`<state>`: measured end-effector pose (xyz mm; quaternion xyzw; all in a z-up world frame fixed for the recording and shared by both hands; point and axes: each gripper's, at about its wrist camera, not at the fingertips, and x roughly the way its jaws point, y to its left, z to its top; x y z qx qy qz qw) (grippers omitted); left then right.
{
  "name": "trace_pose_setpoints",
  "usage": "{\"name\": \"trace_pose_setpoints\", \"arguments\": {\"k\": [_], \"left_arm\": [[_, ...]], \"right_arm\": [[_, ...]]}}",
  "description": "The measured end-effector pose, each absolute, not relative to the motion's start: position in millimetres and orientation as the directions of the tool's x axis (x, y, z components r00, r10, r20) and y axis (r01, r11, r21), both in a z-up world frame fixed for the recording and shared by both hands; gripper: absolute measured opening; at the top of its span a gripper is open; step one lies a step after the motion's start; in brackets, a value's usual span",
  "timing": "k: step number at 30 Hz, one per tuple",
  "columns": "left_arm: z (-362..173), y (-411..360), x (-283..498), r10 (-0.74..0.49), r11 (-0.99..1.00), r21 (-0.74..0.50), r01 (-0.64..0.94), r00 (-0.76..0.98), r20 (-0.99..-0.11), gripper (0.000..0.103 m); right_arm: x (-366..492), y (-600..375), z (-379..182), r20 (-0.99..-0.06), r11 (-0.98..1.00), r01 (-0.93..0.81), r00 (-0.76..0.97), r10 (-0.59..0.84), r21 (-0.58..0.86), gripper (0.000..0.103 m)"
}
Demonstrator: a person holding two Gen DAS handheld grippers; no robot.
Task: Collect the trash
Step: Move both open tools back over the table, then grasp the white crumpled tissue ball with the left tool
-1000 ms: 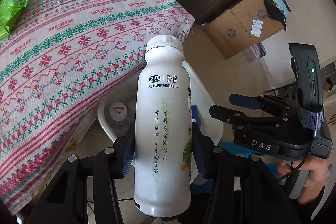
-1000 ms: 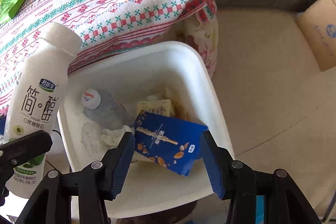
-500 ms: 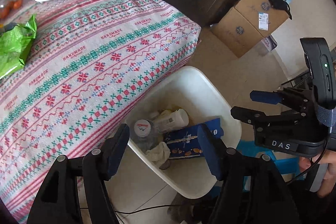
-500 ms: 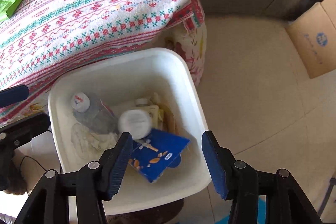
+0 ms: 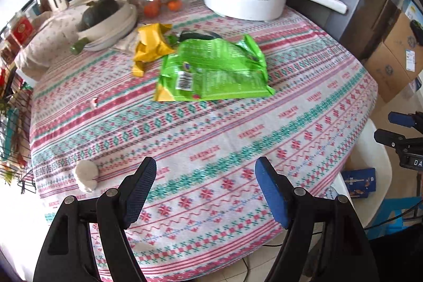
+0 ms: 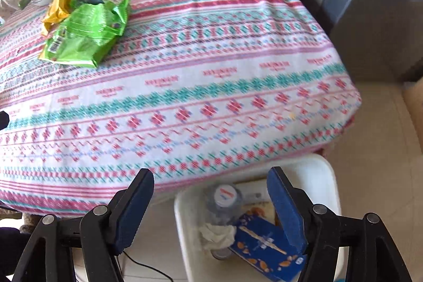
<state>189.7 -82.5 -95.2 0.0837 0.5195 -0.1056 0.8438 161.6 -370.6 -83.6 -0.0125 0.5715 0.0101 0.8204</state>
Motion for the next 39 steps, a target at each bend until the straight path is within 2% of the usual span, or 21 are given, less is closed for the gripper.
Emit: {"name": "trace_pose_setpoints", "arguments": {"k": [2, 7, 18, 22, 25, 31, 34, 35, 39], "left_arm": [[-95.0, -57.1, 196.4, -0.050, 0.973, 0.056, 0.224, 0.441, -0.896, 0.079], [-103.2, -2.8, 207.1, -0.064, 0.990, -0.006, 0.141, 0.407, -0.911, 0.080], [-124.2, 57.7, 223.7, -0.150, 0.986, -0.164, -0.015, 0.321, -0.935, 0.079], [-134.1, 62.6, 233.8, -0.123, 0.989, -0.143, -0.046, 0.299, -0.946, 0.079], [-145.9, 64.8, 240.7, -0.062, 0.994, -0.084, -0.071, 0.268, -0.961, 0.079], [-161.0, 68.1, 248.3, 0.027, 0.997, 0.007, -0.082, 0.239, -0.971, 0.064], [-167.8, 72.8, 249.5, 0.050, 0.996, 0.032, -0.089, 0.221, -0.974, 0.054], [-169.8, 74.7, 249.6, 0.060, 0.995, 0.040, -0.093, 0.216, -0.975, 0.048], [-169.6, 86.1, 250.0, 0.039, 0.991, 0.008, -0.131, 0.233, -0.972, 0.035]], "right_arm": [[171.8, -350.6, -84.9, -0.932, 0.998, -0.056, 0.362, 0.026, 0.006, 0.077], [198.1, -306.7, -97.1, -0.928, 0.994, -0.108, 0.371, 0.043, 0.003, 0.078], [234.8, -256.1, -128.7, -0.937, 0.974, -0.219, 0.347, 0.022, -0.059, 0.079], [247.0, -250.8, -132.8, -0.939, 0.978, -0.209, 0.341, 0.051, -0.022, 0.079], [255.1, -246.4, -137.7, -0.941, 0.978, -0.210, 0.335, 0.056, -0.017, 0.079], [267.2, -246.3, -144.4, -0.944, 0.982, -0.189, 0.324, 0.066, 0.004, 0.079], [272.6, -249.4, -144.8, -0.943, 0.985, -0.170, 0.321, 0.084, 0.030, 0.079], [275.2, -250.1, -145.2, -0.943, 0.986, -0.162, 0.321, 0.087, 0.036, 0.079], [286.6, -254.4, -147.1, -0.942, 0.990, -0.122, 0.318, 0.106, 0.070, 0.079]]}}
